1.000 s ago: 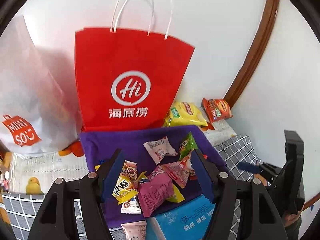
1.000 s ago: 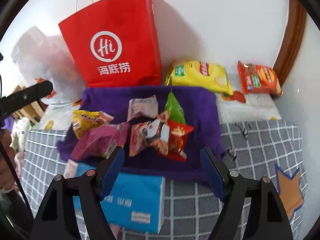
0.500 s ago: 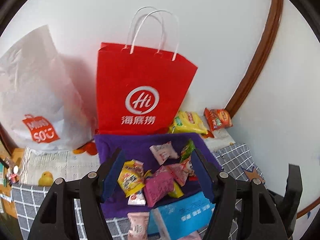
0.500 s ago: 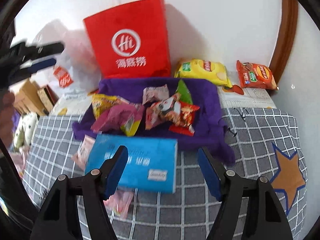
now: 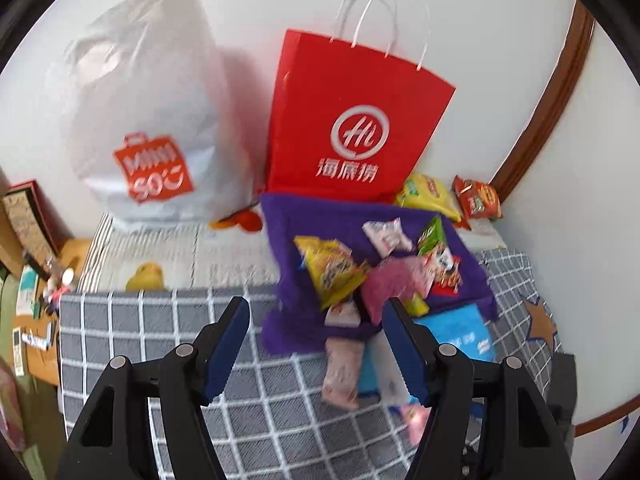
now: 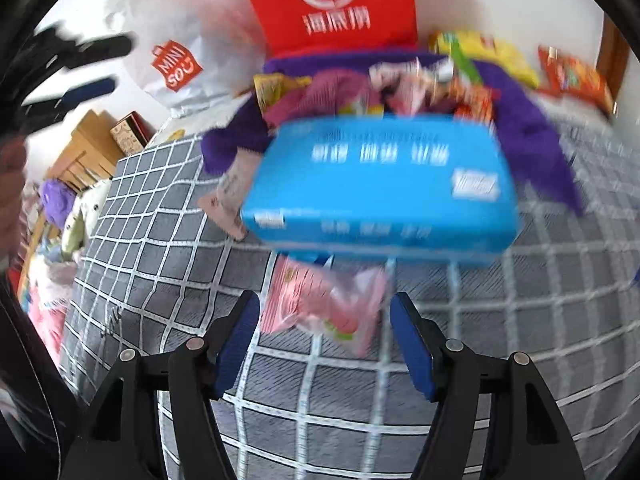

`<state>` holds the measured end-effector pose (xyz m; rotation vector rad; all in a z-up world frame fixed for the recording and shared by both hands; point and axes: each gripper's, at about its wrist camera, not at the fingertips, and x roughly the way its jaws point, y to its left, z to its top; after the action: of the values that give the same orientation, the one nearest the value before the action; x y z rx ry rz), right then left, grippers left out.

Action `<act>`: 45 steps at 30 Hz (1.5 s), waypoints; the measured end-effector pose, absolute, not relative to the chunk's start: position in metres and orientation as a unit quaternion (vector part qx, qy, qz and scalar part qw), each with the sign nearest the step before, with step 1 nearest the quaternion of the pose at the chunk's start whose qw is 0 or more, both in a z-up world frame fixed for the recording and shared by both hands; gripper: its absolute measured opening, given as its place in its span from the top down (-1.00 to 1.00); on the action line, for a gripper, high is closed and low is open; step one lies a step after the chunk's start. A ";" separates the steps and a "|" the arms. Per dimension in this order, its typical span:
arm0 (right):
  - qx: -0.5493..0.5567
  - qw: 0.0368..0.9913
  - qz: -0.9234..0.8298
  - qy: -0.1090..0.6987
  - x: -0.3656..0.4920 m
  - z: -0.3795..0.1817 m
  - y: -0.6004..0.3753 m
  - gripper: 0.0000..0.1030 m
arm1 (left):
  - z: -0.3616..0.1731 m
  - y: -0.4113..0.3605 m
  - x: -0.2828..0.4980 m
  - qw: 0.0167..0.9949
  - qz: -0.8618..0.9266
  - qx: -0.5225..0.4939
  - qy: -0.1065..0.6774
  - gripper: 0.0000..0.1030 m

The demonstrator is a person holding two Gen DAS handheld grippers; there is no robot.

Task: Organize snacks
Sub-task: 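Withdraw both tools from the towel toward the remaining pastries, then grasp the pink peach pastry with the right tool while the left tool grasps the pale pink pastry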

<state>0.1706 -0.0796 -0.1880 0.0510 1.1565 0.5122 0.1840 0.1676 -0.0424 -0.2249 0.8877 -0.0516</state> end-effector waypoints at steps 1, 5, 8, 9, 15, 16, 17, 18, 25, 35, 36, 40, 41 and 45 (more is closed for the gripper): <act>0.033 0.802 0.239 0.547 0.173 -0.194 -0.079 -0.31 | -0.047 0.171 0.179 0.895 -0.023 -0.108 0.433 -0.30; 0.066 0.800 0.250 0.541 0.175 -0.202 -0.077 -0.51 | -0.061 0.178 0.166 0.889 -0.018 -0.106 0.444 -0.30; 0.057 0.804 0.252 0.536 0.173 -0.203 -0.067 -0.65 | -0.074 0.183 0.161 0.882 -0.013 -0.113 0.457 -0.30; 0.043 0.808 0.247 0.533 0.173 -0.203 -0.062 -0.66 | -0.076 0.183 0.160 0.881 -0.012 -0.114 0.459 -0.30; -0.078 0.846 0.199 0.489 0.158 -0.208 -0.028 -0.64 | -0.094 0.174 0.162 0.873 -0.016 -0.110 0.474 -0.30; -0.096 0.855 0.188 0.474 0.156 -0.209 -0.025 -0.54 | -0.100 0.169 0.163 0.873 -0.017 -0.103 0.477 -0.30; -0.098 0.859 0.189 0.466 0.155 -0.209 -0.026 -0.46 | -0.103 0.166 0.163 0.873 -0.016 -0.098 0.478 -0.30; -0.091 0.862 0.188 0.462 0.156 -0.208 -0.029 -0.41 | -0.108 0.162 0.164 0.872 -0.013 -0.088 0.481 -0.30; -0.038 0.857 0.226 0.461 0.156 -0.200 -0.066 -0.03 | -0.141 0.133 0.174 0.864 -0.029 -0.051 0.500 -0.29; -0.026 0.865 0.233 0.443 0.146 -0.185 -0.105 -0.01 | -0.176 0.093 0.201 0.849 -0.036 -0.012 0.528 -0.26; -0.026 0.867 0.232 0.441 0.145 -0.183 -0.110 0.00 | -0.178 0.090 0.202 0.849 -0.034 -0.007 0.527 -0.24; -0.023 0.873 0.222 0.433 0.141 -0.176 -0.127 -0.01 | -0.180 0.082 0.203 0.850 -0.044 -0.005 0.525 0.03; -0.021 0.874 0.222 0.433 0.140 -0.175 -0.130 -0.01 | -0.181 0.081 0.203 0.851 -0.043 -0.002 0.523 0.10; -0.017 0.876 0.217 0.431 0.141 -0.174 -0.135 -0.01 | -0.182 0.077 0.197 0.856 -0.037 0.026 0.514 0.33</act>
<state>0.1412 -0.1347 -0.1744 -0.0348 0.8999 0.4532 0.1969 0.0767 -0.1816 0.0550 1.0812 -0.0779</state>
